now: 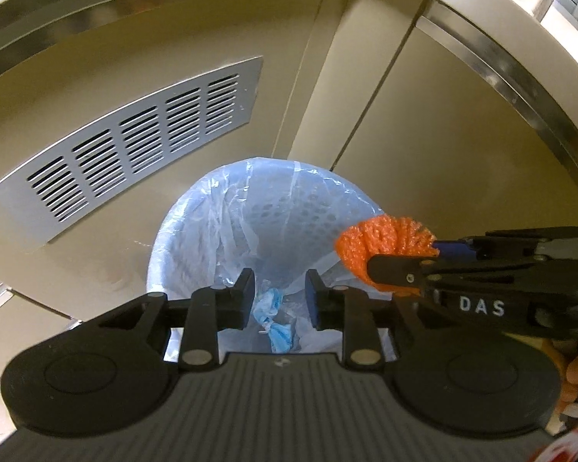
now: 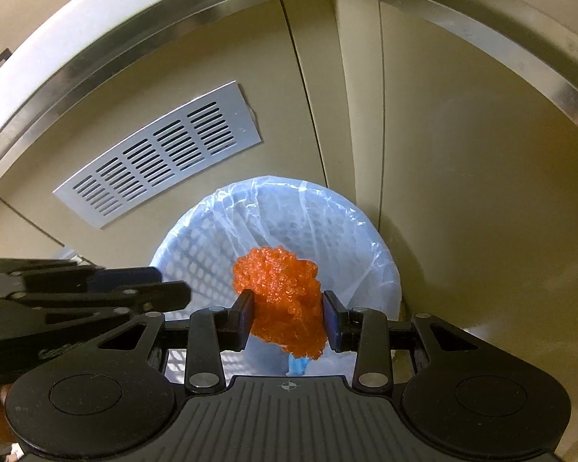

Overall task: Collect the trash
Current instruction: 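Open both tools to drop the glove and scrubber into the bin, then raise both tools back toward the counter items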

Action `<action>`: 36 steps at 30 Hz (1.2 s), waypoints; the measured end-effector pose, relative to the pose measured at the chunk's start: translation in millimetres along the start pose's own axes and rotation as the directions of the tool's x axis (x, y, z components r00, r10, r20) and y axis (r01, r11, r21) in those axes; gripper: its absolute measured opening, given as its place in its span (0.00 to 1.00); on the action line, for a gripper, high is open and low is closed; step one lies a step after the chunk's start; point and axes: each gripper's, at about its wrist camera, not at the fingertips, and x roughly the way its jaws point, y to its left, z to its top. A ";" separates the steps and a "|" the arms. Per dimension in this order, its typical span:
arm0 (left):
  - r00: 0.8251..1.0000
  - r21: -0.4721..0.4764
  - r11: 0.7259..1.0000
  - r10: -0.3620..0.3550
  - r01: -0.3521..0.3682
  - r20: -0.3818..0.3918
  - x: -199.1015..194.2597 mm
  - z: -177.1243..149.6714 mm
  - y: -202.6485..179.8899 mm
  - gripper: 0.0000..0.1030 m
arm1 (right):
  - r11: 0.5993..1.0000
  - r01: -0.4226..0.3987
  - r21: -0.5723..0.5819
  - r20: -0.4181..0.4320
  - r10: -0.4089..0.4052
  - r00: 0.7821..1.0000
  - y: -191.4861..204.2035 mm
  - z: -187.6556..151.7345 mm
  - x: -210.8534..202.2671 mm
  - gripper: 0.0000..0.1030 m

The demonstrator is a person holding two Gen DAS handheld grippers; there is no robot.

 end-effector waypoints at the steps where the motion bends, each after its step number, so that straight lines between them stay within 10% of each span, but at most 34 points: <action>1: 1.000 0.000 1.000 0.003 -0.003 0.001 -1.7 -0.1 0.8 0.24 | 1.000 -0.002 0.009 -0.001 0.002 1.000 -0.4 0.6 1.5 0.40; 10: 1.000 -0.036 0.999 0.022 -0.022 0.007 -13.9 -1.8 8.7 0.33 | 1.000 0.000 0.013 0.030 -0.001 1.000 3.5 4.5 0.8 0.57; 36: 0.988 -0.086 0.992 0.098 -0.089 0.116 -114.9 1.0 -4.8 0.41 | 0.996 -0.078 -0.048 0.136 0.084 0.987 32.1 3.5 -92.5 0.61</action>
